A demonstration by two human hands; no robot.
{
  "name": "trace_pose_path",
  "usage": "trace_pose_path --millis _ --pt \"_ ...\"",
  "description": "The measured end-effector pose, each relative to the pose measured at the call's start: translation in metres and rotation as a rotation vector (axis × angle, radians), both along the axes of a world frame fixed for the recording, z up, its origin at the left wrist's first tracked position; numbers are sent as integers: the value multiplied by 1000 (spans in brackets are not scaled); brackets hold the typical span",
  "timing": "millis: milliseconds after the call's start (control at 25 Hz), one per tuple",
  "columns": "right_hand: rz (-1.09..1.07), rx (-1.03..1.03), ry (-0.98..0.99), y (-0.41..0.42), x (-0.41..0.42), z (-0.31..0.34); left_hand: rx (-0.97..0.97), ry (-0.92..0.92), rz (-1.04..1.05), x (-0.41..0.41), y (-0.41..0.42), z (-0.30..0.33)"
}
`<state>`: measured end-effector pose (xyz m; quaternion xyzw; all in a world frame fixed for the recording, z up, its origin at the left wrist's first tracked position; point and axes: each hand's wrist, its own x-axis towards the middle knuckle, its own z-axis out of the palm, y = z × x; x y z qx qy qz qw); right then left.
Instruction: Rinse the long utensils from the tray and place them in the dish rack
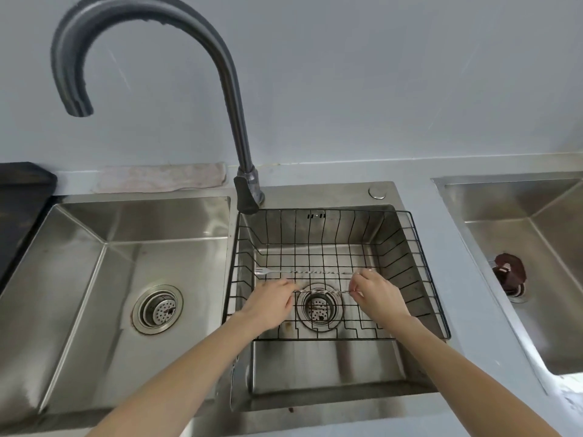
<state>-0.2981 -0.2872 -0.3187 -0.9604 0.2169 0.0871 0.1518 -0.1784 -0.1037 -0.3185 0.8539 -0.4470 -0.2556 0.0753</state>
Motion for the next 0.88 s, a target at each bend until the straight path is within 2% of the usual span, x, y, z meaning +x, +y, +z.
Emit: trace_pose_path --millis 200,520,760,880 --pt "2 43 96 0 6 -12 107 45 3 1 -2 -16" --pt "-38 60 149 2 8 -16 161 61 -32 4 -1 -17" --pt "-45 18 167 7 10 -2 145 -4 24 6 0 -2" --pt "-47 11 112 6 18 11 66 -82 66 13 -1 11"
